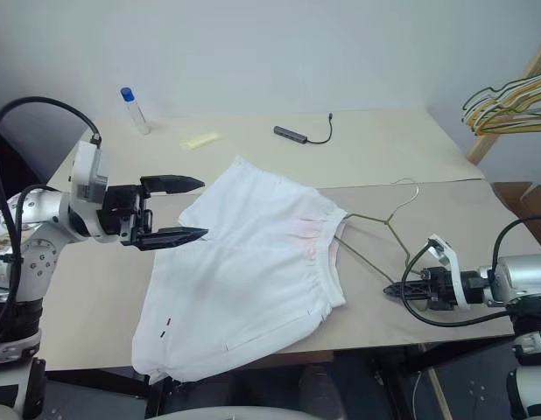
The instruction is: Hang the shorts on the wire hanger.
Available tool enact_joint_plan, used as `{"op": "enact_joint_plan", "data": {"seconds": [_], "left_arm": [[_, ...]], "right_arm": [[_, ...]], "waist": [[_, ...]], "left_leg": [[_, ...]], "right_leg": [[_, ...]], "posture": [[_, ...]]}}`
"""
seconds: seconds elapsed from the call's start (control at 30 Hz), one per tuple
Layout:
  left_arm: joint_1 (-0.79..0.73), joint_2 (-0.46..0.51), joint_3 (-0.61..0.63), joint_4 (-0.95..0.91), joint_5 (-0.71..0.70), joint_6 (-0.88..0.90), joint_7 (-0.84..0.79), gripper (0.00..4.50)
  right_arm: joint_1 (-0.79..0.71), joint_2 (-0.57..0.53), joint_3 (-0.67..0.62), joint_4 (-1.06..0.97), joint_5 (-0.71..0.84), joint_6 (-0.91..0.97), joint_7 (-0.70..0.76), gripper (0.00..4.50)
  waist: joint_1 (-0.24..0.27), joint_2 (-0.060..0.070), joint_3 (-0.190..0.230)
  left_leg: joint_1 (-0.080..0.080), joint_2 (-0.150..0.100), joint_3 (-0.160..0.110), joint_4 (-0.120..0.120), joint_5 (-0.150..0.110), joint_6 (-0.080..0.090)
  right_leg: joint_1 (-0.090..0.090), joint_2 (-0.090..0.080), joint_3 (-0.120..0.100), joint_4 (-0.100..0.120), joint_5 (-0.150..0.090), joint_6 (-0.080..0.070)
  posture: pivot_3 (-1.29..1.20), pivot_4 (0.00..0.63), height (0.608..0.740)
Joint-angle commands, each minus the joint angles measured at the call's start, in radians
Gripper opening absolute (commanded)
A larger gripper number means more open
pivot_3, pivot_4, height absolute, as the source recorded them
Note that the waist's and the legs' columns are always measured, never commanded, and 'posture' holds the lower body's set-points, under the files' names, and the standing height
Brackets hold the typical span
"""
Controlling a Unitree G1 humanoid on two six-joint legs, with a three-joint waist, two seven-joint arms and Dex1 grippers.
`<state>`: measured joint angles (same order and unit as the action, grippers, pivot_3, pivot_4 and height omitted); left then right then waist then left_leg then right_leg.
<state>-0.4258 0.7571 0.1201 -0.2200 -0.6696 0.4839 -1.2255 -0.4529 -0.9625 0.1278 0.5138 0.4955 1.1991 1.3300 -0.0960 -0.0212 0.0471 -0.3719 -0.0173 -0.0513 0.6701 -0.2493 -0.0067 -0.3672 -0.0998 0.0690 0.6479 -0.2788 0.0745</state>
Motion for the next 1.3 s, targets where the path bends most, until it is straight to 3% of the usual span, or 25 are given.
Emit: {"op": "enact_joint_plan", "data": {"seconds": [0.03,0.5,0.8,1.1,1.3], "left_arm": [[-0.013,0.001,0.010,-0.012,-0.009,-0.011,0.003,4.46],[-0.007,0.000,0.004,-0.018,-0.004,-0.017,0.001,4.46],[-0.032,-0.003,-0.007,0.011,0.011,-0.033,-0.010,4.46],[-0.154,-0.014,-0.044,0.152,0.073,-0.114,-0.057,4.46],[-0.292,-0.004,-0.049,0.303,0.137,-0.216,-0.117,4.46]], "right_arm": [[-0.034,0.021,-0.050,0.017,0.018,0.004,-0.015,0.00],[-0.055,0.100,-0.172,0.035,0.034,0.013,-0.113,0.00],[0.013,0.085,-0.244,-0.294,-0.045,-0.239,-0.298,0.00],[-0.101,-0.014,-0.137,-0.490,-0.154,-0.485,-0.237,0.00],[-0.234,-0.018,-0.025,-0.548,-0.184,-0.528,-0.134,0.00]], "waist": [[0.000,0.000,0.000],[0.001,0.000,0.000],[-0.001,0.000,0.000],[-0.005,0.001,0.000],[-0.029,0.001,0.000]], "left_leg": [[0.000,0.000,0.000,0.000,0.000,0.000],[0.000,0.000,0.000,0.000,0.000,0.000],[-0.001,0.000,-0.001,0.000,0.000,0.000],[-0.002,0.000,0.001,0.000,0.000,0.000],[-0.003,0.001,0.001,0.000,0.000,0.000]], "right_leg": [[0.000,0.000,0.000,0.000,0.000,0.000],[0.000,0.000,0.000,0.000,0.000,0.000],[-0.001,0.000,0.000,0.000,0.000,0.000],[-0.002,0.000,0.000,-0.001,0.000,0.000],[-0.002,0.000,0.000,-0.001,0.000,0.000]], "posture": [[-0.06,0.000,0.740],[-0.06,0.000,0.740],[-0.07,0.000,0.740],[-0.15,0.000,0.740],[-0.17,0.000,0.740]]}}
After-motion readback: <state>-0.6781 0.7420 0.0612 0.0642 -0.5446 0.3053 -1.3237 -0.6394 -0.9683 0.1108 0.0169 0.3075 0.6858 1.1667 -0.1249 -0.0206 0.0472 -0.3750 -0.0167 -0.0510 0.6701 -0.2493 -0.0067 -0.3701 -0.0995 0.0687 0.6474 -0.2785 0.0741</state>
